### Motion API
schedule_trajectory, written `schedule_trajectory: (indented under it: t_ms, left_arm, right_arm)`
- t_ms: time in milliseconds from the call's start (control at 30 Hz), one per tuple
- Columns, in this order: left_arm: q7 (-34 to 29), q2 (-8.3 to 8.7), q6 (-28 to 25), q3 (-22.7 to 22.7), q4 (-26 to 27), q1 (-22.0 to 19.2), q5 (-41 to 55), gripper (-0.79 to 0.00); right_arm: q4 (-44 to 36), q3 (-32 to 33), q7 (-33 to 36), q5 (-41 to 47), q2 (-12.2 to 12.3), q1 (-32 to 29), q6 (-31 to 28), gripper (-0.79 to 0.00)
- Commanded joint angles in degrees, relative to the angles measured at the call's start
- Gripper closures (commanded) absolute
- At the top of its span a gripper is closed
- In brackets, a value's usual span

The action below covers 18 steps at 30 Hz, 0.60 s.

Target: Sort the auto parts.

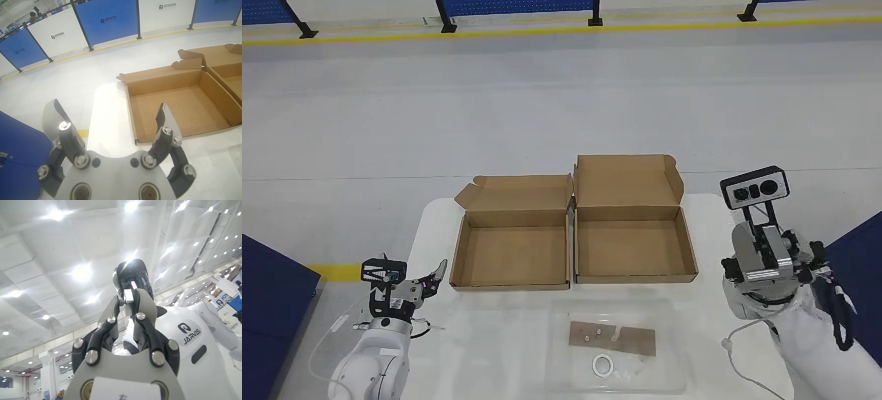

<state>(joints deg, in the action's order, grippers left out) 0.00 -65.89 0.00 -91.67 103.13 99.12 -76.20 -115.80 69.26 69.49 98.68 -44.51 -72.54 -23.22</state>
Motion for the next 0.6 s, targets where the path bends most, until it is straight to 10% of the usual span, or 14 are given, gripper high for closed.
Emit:
schedule_trajectory:
  t_ms: [0, 567]
  left_arm:
    - [0.0, 0.0, 0.0, 0.0, 0.0, 0.0, 0.0, -0.785]
    - [0.0, 0.0, 0.0, 0.0, 0.0, 0.0, 0.0, -0.785]
  right_arm:
    - [0.3, 0.6, 0.1, -0.5, -0.3, -0.1, 0.4, 0.0]
    - [-1.4, 5.9, -4.9, -15.5, -2.0, -1.7, 2.0, 0.0]
